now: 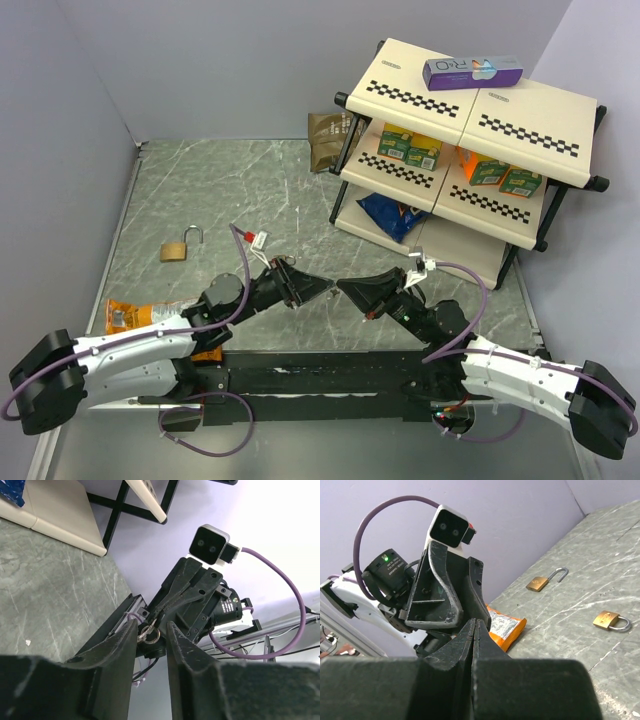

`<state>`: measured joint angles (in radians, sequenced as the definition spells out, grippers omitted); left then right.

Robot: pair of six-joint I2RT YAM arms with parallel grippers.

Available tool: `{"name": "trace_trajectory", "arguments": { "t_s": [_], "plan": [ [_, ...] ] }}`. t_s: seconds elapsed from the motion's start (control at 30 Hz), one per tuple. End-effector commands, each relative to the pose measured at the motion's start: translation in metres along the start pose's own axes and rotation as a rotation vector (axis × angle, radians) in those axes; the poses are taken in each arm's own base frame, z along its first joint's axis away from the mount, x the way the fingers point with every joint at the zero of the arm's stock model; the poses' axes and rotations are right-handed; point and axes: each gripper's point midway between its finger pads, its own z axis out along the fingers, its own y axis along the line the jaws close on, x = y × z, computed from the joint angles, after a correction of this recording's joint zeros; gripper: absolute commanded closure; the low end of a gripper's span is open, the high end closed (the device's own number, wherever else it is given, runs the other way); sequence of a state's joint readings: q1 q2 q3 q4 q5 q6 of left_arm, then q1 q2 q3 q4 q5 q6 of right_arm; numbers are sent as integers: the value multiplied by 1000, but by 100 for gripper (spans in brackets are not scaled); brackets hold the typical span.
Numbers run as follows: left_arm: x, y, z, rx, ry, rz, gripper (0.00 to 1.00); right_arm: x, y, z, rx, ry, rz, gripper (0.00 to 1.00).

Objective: Unlock with the key

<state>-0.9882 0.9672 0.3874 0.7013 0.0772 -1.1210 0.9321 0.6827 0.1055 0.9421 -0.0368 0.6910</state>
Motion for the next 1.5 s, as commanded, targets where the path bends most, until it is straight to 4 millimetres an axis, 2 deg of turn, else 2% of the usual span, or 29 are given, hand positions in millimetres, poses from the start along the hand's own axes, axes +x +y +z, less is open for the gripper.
{"name": "trace_trajectory", "arguments": {
  "t_s": [0.0,0.07,0.2,0.33,0.4,0.53,0.63,0.67,0.7,0.73,0.77,0.8,0.83,0.87,0.9,0.93,0.97,1.0,1.03,1.1,1.2,1.47],
  "plan": [
    [-15,-33,9,93,-42,9,66,-11,9,1,-33,-49,17,100],
    [-13,-32,10,89,-35,11,67,-11,8,1,-27,-48,18,100],
    [-13,-32,11,86,-37,12,84,-10,6,1,-17,-45,22,100],
    [-13,-32,11,78,-39,14,88,-9,2,1,6,-43,37,100],
    [-11,-31,12,75,-32,17,99,-7,0,2,18,-32,38,100],
    [-10,-30,12,63,-19,42,99,1,-3,4,43,20,36,100],
    [-8,-20,7,22,4,109,99,4,-5,3,63,73,14,76],
    [-7,-16,5,13,20,131,99,-1,2,2,47,79,7,59],
    [-5,-7,1,0,61,165,99,7,-3,-2,67,125,2,52],
    [-4,-6,-4,9,91,179,99,7,-3,-5,67,141,-17,45],
    [-5,-5,-7,23,120,220,99,-4,2,-6,52,127,-34,36],
    [-8,9,-11,-17,157,238,99,7,2,-12,46,204,-35,33],
    [2,-6,-16,54,264,262,99,8,3,-15,37,229,-57,31],
    [2,-4,-18,63,309,332,99,-1,11,-15,12,232,-75,28],
    [12,10,-25,15,401,324,99,11,11,-22,2,307,-81,27],
    [13,-5,-27,69,452,359,99,12,16,-24,-20,333,-87,26],
    [16,-4,-31,90,497,413,99,9,23,-25,-46,350,-98,26],
    [19,-7,-36,99,546,421,99,18,30,-31,-94,418,-101,26],
    [28,-15,-45,167,614,426,99,17,37,-31,-119,440,-104,27],
    [33,-22,-54,225,673,452,99,23,48,-36,-180,498,-98,29],
    [38,-30,-62,290,742,470,99,27,51,-34,-210,530,-93,37],
    [47,-18,-67,290,819,466,99,37,60,-18,-290,544,-42,52]
  ]
}}
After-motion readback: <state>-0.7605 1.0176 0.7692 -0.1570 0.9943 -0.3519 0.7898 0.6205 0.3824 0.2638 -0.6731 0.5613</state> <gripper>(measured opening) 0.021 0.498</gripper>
